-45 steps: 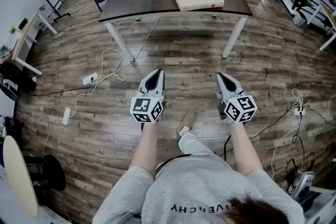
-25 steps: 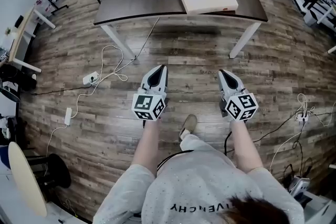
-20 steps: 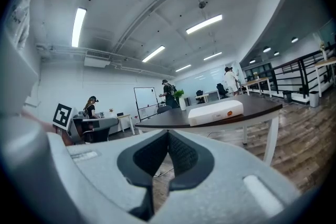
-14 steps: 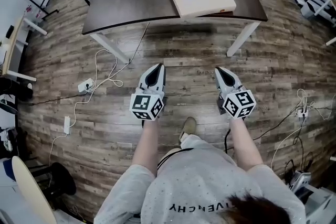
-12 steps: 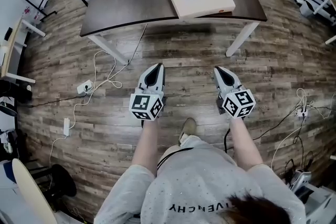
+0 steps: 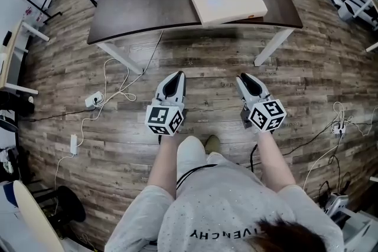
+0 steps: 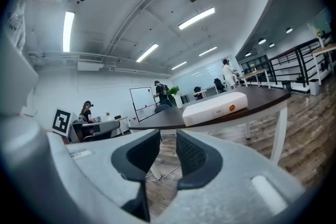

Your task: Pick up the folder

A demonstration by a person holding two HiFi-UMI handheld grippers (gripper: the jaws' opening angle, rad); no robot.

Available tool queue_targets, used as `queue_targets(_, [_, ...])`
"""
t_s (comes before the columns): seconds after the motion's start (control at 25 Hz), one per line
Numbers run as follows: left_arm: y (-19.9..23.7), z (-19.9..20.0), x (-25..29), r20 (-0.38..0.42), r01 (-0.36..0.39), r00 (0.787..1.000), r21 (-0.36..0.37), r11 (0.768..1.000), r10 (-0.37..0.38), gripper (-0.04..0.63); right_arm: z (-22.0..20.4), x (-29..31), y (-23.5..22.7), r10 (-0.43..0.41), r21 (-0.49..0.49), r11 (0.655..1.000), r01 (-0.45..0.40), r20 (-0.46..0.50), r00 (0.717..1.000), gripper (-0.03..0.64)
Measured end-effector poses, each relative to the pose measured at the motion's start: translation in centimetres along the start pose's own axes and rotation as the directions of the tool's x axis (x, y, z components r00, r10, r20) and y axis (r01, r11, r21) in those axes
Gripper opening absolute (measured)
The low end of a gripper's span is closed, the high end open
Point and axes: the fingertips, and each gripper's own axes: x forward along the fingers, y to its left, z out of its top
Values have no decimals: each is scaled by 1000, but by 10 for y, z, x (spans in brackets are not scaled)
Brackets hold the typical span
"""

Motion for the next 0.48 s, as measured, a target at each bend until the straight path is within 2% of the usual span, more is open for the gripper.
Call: queue_targets(0.48, [34, 7, 52, 3, 23, 1000, 6, 1000, -23, -2, 7, 52, -23, -1, 75, 997, 2, -3, 1000, 153])
